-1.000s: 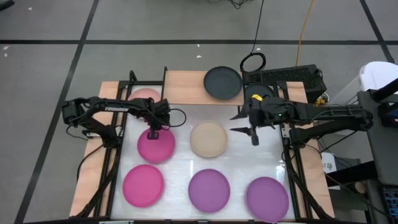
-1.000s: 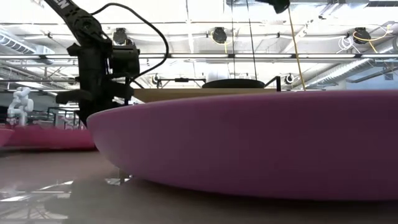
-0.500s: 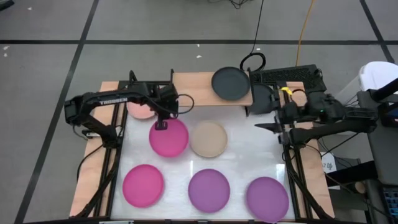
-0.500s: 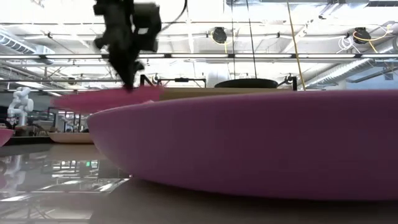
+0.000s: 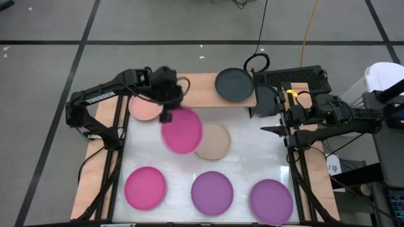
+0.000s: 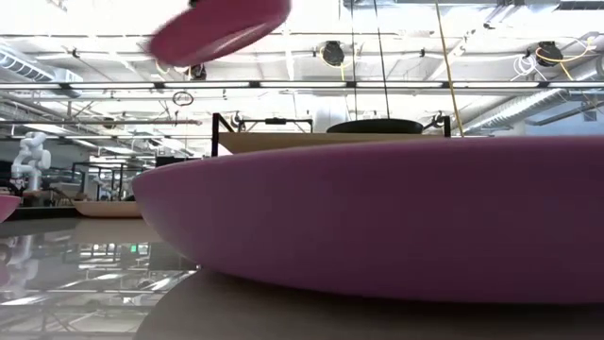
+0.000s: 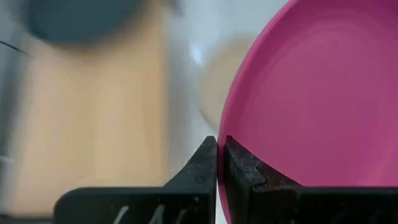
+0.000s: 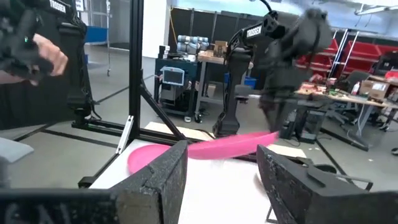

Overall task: Place and stack plates onto a shelf
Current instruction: Stack the top pink plate on the black plate on the shelf

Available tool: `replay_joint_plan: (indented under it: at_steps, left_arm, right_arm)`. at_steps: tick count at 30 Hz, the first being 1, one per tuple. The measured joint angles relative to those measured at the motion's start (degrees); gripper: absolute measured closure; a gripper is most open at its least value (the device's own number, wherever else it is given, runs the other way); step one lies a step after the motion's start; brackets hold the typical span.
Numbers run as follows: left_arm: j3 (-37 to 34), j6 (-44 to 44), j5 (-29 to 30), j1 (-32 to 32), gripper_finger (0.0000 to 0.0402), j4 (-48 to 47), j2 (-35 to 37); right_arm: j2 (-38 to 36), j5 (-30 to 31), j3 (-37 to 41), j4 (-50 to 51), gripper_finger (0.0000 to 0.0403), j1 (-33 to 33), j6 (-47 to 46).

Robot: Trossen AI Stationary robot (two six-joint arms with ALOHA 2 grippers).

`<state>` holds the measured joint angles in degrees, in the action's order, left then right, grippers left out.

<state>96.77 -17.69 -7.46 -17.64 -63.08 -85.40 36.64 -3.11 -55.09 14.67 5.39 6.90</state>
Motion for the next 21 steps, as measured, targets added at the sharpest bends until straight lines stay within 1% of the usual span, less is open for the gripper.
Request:
replay_joint_plan:
  at_steps: [2, 4, 6, 10, 14, 18, 21]
  left_arm:
    - [2.1, 4.2, 2.6, -1.5, 0.0392, 6.7, -0.2]
    - [3.8, 7.8, 3.1, -3.4, 0.0392, 12.9, -1.2]
    - [6.0, 10.3, 2.1, -5.7, 0.0392, 17.8, -3.0]
    - [11.4, 13.5, -1.8, -9.5, 0.0392, 20.2, -10.0]
    - [19.2, 15.9, -5.6, -12.4, 0.0392, 20.3, -18.8]
    - [26.6, 17.1, -6.5, -14.3, 0.0392, 20.7, -26.8]
    - [29.8, 19.3, -6.7, -16.1, 0.0392, 22.6, -31.3]
  right_arm:
    - [0.0, 0.0, 0.0, -0.1, 0.0229, 0.0, 0.3]
    - [0.0, 0.0, 0.0, -0.3, 0.0229, 0.0, 0.4]
    - [0.0, 0.0, 0.0, -0.3, 0.0229, 0.0, 0.4]
    - [0.0, 0.1, 0.0, -0.3, 0.0229, 0.0, 0.3]
    - [0.0, 0.2, 0.0, -0.3, 0.0229, 0.0, 0.3]
    - [0.0, 0.2, 0.0, -0.3, 0.0229, 0.0, 0.2]
    - [0.0, 0.2, 0.0, -0.3, 0.0229, 0.0, 0.2]
